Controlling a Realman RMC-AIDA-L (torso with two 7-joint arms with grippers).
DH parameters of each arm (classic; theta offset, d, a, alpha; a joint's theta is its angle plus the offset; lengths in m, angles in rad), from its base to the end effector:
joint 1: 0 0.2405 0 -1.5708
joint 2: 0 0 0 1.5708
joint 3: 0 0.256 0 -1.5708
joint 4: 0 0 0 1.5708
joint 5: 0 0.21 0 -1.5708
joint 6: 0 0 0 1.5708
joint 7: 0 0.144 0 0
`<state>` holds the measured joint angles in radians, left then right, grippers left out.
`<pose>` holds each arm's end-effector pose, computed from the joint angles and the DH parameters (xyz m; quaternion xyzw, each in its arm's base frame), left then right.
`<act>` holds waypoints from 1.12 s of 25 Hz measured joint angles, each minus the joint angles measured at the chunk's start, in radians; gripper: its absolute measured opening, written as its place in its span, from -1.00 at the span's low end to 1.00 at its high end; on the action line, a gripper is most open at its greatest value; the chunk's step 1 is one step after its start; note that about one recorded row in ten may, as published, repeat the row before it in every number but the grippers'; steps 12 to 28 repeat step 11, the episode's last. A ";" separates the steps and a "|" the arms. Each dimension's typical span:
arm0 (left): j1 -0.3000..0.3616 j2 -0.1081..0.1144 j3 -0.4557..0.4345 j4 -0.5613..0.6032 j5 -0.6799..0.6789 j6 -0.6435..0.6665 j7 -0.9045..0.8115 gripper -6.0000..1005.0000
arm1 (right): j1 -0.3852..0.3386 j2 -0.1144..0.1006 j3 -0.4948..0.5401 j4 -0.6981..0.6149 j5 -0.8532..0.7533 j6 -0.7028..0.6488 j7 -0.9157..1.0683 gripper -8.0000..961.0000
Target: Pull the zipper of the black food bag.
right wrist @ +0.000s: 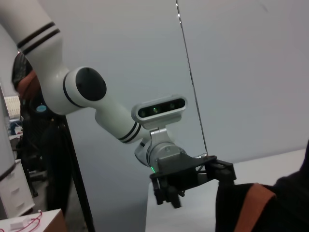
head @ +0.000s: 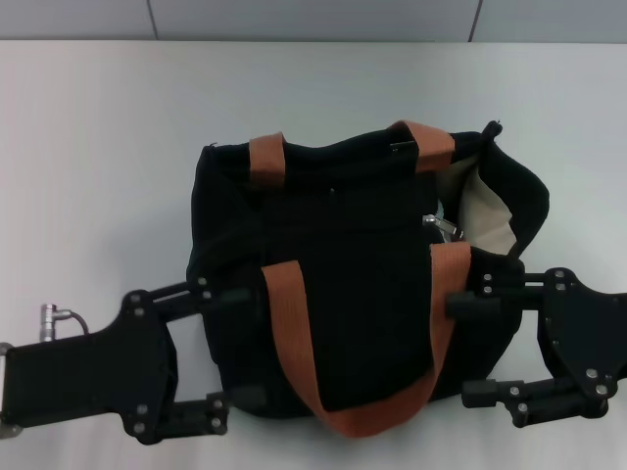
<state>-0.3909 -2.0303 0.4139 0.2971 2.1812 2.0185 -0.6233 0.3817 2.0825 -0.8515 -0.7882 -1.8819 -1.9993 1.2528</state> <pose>-0.2863 0.2112 -0.0066 -0.9107 -0.0134 -0.4048 0.0811 0.2441 0.2499 0.0125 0.9461 -0.0806 -0.3113 0.0382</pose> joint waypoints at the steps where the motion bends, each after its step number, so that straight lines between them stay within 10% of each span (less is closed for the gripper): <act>1: 0.000 0.000 0.000 0.000 0.000 0.000 0.000 0.49 | 0.000 0.000 0.000 0.000 0.000 0.000 0.000 0.60; 28: 0.009 -0.024 0.009 0.065 -0.029 -0.002 -0.033 0.49 | -0.008 0.002 -0.007 0.012 0.022 0.008 -0.051 0.60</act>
